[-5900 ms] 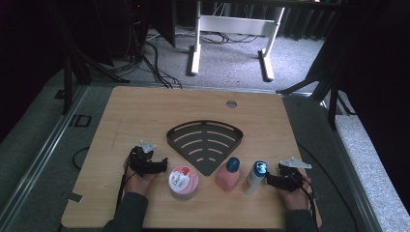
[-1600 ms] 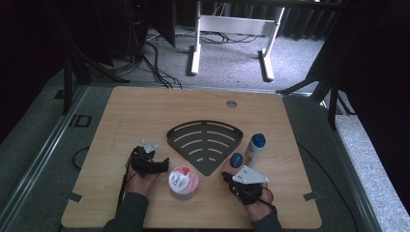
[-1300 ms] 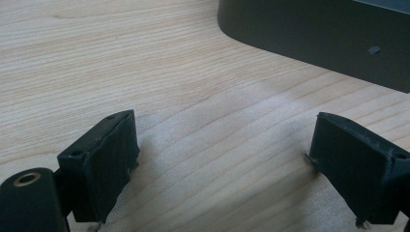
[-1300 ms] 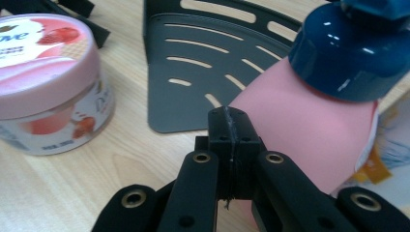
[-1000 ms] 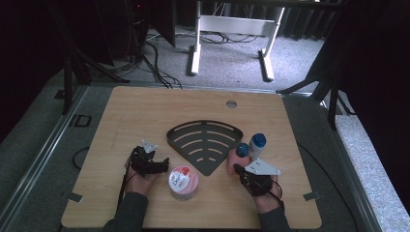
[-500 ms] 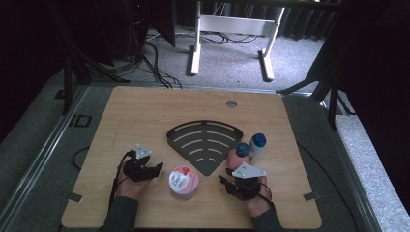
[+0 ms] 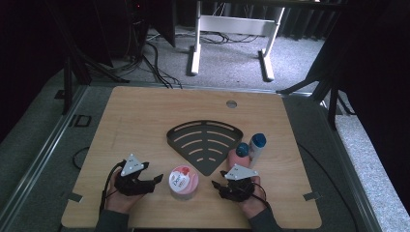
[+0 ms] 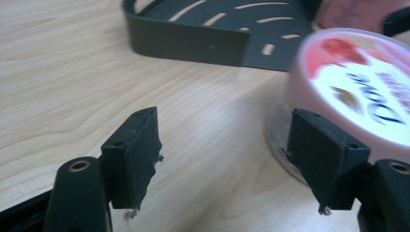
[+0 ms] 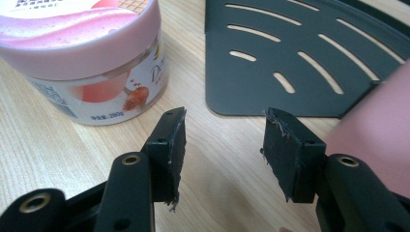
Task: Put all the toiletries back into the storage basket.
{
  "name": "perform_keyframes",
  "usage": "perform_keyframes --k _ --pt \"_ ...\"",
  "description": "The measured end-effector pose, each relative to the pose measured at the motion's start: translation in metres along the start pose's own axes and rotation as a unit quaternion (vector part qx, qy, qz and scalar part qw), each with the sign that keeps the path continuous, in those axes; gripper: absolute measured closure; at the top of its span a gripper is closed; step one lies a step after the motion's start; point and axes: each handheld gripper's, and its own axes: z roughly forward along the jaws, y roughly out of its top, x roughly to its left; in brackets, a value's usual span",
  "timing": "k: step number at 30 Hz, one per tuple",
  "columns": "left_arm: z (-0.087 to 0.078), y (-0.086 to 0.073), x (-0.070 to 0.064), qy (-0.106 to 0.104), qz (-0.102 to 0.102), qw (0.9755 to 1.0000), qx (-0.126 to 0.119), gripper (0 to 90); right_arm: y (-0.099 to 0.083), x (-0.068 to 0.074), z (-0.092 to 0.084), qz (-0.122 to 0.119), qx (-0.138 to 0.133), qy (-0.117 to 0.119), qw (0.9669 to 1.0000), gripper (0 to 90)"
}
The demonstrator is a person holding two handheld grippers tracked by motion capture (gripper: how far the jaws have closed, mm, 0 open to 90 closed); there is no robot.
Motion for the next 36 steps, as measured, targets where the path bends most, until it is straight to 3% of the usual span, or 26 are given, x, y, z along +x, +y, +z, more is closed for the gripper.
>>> perform_keyframes --k 10,15,21,27,36 --pt "-0.01 -0.005 -0.017 -0.053 0.045 0.9975 -0.013 20.5 0.003 0.007 0.004 -0.019 -0.003 0.011 0.9998 43.4" --pt "-0.01 -0.006 -0.023 -0.062 0.06 0.9962 -0.013 19.0 0.003 0.008 0.005 -0.017 -0.004 0.018 0.9997 42.3" --pt "-0.003 -0.006 -0.035 -0.086 0.099 0.9914 0.002 15.3 0.006 0.014 0.011 -0.029 -0.003 0.037 0.9989 38.1" --pt "0.007 -0.007 -0.042 -0.103 0.12 0.9869 0.028 15.0 0.009 0.021 0.015 -0.044 -0.002 0.053 0.9976 36.9" --pt "0.016 -0.006 -0.045 -0.114 0.135 0.9837 0.035 14.6 0.01 0.028 0.019 -0.061 -0.001 0.073 0.9954 35.3"
